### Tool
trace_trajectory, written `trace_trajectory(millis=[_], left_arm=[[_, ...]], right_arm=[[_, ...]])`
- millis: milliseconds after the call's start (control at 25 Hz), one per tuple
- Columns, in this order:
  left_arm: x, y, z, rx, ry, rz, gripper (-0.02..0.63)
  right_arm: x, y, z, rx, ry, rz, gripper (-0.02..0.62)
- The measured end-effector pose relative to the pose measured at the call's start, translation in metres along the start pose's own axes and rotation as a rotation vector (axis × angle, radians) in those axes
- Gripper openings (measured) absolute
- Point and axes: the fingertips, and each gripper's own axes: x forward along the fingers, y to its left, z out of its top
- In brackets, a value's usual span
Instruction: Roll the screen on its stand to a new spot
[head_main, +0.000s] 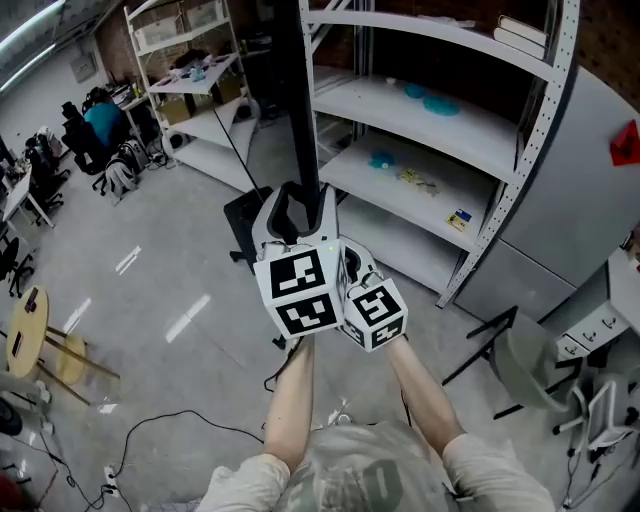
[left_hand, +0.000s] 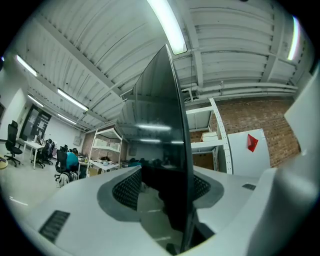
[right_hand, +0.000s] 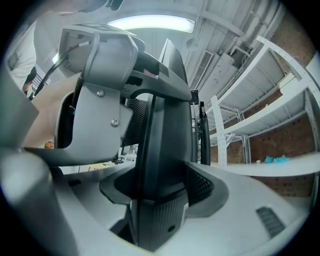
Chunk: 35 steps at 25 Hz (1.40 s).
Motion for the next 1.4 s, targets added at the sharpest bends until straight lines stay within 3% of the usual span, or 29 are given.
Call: trace_trajectory(millis=[440, 720, 1400], left_arm=[[-0.059, 0.015, 0.013, -0.032, -0.023, -0.017, 0.244], [-0.092, 0.006, 0.019, -0.009, -0.024, -0.055, 0.247], [-0.104, -0.1, 0.012, -0.005, -0.03, -0.154, 0.276]], right_arm=[[-0.018, 0.059, 0.013, 0.003, -0.038, -0.014, 0.267], [-0.042, 0.084, 0.016, -0.01, -0.029, -0.025, 0.268], [-0.134, 0.035, 0.021, -0.071, 0.024, -0.056, 0.261]])
